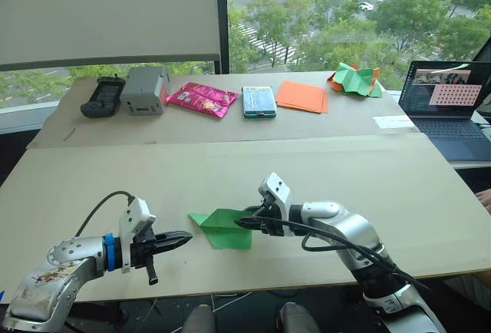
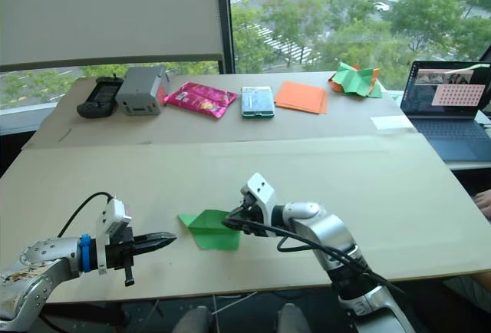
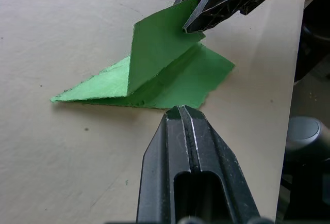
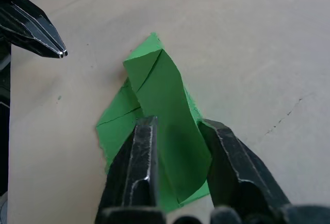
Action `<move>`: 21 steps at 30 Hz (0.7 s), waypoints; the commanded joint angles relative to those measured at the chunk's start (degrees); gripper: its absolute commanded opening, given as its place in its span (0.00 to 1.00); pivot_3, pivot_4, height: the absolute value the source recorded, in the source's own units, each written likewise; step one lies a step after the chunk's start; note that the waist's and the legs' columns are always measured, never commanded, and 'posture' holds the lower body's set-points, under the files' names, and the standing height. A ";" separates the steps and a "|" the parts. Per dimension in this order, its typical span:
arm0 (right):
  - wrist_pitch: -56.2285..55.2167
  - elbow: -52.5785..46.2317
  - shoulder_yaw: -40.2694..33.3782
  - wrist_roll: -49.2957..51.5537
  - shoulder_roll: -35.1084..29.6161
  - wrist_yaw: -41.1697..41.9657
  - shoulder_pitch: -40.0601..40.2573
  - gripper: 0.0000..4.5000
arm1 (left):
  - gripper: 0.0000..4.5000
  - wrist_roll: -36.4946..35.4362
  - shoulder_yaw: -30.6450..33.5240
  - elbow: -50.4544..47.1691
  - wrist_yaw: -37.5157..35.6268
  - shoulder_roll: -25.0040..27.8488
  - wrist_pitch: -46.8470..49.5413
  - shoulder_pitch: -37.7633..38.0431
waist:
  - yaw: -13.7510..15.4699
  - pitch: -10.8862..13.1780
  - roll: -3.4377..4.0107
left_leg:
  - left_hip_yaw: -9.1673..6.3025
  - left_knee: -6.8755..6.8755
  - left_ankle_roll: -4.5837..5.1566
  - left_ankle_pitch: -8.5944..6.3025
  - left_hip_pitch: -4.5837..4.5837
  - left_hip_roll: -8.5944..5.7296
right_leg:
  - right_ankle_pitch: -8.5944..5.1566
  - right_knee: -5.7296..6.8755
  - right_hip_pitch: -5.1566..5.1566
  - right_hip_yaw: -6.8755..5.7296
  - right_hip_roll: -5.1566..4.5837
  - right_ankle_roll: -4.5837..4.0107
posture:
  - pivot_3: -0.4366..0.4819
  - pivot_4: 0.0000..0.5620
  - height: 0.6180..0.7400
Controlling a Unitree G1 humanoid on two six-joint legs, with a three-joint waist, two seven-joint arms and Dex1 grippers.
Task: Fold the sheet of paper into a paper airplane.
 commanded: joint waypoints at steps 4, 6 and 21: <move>-3.63 -3.14 -0.80 0.61 -0.21 0.79 0.08 0.01 | 0.00 -2.38 1.89 -1.81 1.77 -0.31 1.03 -0.99 | -0.02 -0.01 -0.01 | 0.00 0.00 0.01 0.00 0.01 0.00 | 0.00 0.02 0.00 0.00 0.01 0.00 | 0.48 0.27 0.72; -7.00 -5.41 -0.57 -0.66 -1.08 0.87 0.18 0.01 | 0.00 -3.51 2.35 -1.59 2.69 -0.96 1.85 -1.89 | 0.03 0.00 0.00 | 0.00 0.00 0.02 0.01 0.00 0.00 | 0.01 0.02 0.01 0.00 0.02 0.01 | 0.48 0.27 0.72; -65.15 -4.36 13.55 -53.70 -14.84 -20.87 -8.11 0.01 | 0.00 -5.96 2.52 3.77 3.79 -3.10 3.45 -9.56 | 0.06 -0.10 -0.14 | 0.00 0.02 0.37 0.26 0.13 -0.01 | 0.03 0.03 0.13 0.03 0.05 0.04 | 0.48 0.27 0.72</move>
